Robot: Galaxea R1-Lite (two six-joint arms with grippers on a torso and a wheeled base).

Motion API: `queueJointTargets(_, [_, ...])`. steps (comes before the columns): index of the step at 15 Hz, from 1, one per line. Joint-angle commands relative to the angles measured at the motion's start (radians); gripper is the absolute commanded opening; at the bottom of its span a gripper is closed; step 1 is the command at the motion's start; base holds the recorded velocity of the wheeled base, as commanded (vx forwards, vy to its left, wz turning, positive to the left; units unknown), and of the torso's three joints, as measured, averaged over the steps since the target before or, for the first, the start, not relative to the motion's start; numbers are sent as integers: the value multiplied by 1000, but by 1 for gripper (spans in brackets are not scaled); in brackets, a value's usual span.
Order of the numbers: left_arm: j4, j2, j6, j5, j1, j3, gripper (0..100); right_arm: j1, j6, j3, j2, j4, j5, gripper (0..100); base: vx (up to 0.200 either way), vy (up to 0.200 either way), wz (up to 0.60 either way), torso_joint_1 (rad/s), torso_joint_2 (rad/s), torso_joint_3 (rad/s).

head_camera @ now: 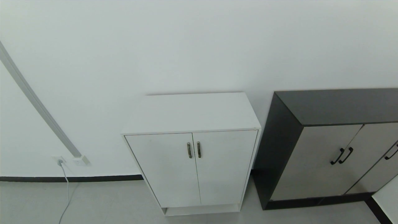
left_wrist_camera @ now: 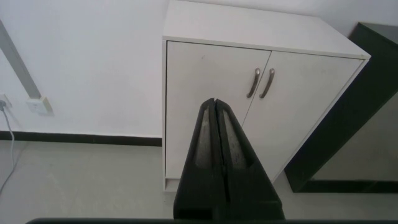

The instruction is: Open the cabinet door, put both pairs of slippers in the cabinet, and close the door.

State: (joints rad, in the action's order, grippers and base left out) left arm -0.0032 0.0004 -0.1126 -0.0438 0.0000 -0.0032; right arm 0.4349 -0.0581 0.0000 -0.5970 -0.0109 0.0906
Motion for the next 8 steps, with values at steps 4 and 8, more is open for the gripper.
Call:
queueJointTargets(4, [0,0,1,-1,0,0,0,-130,7,0,103,12,1,0,0,0,0,0,0,0])
queueJointTargets(8, [0,0,-1,-1,0,0,0,-343,6,0,318,12,1,0,0,0,0,0,0,0])
